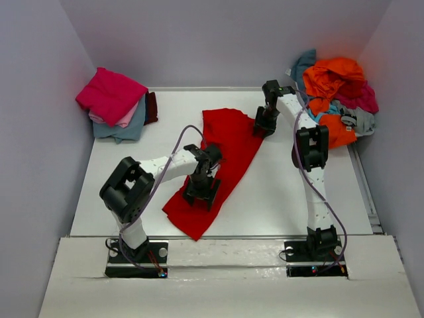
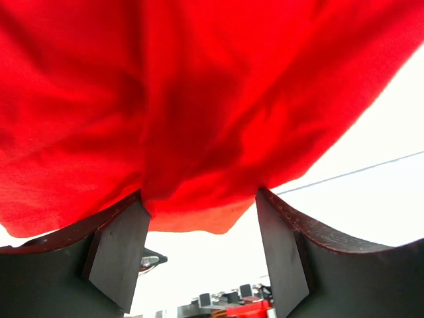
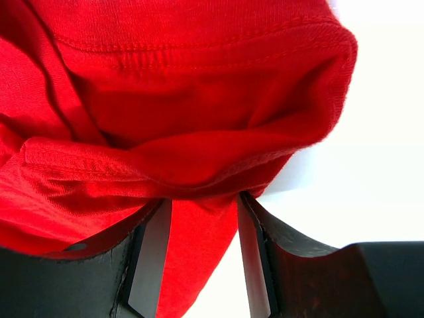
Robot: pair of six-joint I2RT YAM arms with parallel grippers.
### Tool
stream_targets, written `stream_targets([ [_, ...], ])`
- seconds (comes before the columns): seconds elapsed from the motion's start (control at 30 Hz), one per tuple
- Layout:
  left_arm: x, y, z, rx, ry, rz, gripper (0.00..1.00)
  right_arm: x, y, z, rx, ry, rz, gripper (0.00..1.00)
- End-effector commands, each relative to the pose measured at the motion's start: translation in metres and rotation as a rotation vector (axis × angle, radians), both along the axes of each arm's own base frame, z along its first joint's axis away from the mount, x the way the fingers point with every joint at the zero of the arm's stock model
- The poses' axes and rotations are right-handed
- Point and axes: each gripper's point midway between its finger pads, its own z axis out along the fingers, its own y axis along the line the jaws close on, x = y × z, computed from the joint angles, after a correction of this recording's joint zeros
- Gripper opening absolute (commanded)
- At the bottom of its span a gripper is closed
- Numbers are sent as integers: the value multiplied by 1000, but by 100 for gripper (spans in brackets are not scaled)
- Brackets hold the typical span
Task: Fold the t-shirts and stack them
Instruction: Fold the tshirt
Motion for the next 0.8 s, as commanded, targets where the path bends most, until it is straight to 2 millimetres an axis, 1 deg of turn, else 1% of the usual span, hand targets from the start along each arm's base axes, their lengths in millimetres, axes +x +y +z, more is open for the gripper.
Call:
stream_targets([
  [0.0,6,-15,23,-55,-43,-50,74,12,-1,-11,0,-40,23,50],
  [0.03,18,-18,30,-55,-90,-52,74,12,-1,-4,2,-51,23,50],
  [0.1,34,-21,38,-43,-156,-52,75,9,-2,2,2,-57,26,50],
  [0.13,47,-27,47,-46,-203,-47,75,9,-4,8,-10,-68,25,50],
  [0.17,52,-29,49,-41,-218,-47,75,7,-6,19,-15,-87,23,50],
  [0.2,57,-30,45,-18,-218,-46,75,5,-4,25,-24,-96,33,50],
  [0.23,68,-35,52,-21,-252,-40,75,2,-5,38,-23,-110,33,51],
  [0.27,72,-39,47,-15,-246,-42,75,-1,-5,41,-21,-106,32,51],
  [0.3,79,-41,49,-19,-252,-32,75,-7,-6,40,-21,-90,38,51],
  [0.33,87,-49,57,-42,-273,-26,75,-13,-3,43,-24,-81,48,51],
  [0.37,95,-52,58,-51,-281,-14,75,-16,-4,44,-29,-79,47,51],
  [0.4,98,-54,54,-41,-272,-18,75,-19,-1,55,-30,-101,57,51],
  [0.43,115,-55,60,-47,-304,6,75,-27,-2,49,-32,-82,58,51],
  [0.47,123,-54,54,-34,-297,14,75,-37,1,50,-28,-70,66,51],
  [0.5,138,-55,58,-48,-316,35,75,-39,1,51,-24,-71,67,51],
  [0.53,148,-54,59,-47,-326,45,75,-44,6,51,-22,-67,80,51],
  [0.57,156,-52,50,-31,-314,59,75,-48,10,56,-22,-72,89,51],
  [0.6,171,-55,57,-54,-337,78,75,-51,9,56,-24,-68,89,51],
  [0.63,183,-50,58,-64,-341,109,75,-58,12,52,-28,-53,99,51],
  [0.67,192,-48,50,-55,-330,125,75,-61,11,52,-30,-52,99,51],
  [0.7,205,-49,57,-70,-354,145,75,-64,15,57,-23,-56,105,51],
  [0.73,213,-47,58,-74,-363,160,75,-67,15,54,-22,-47,104,51],
  [0.77,224,-39,57,-65,-375,185,75,-72,20,57,-17,-45,115,51],
])
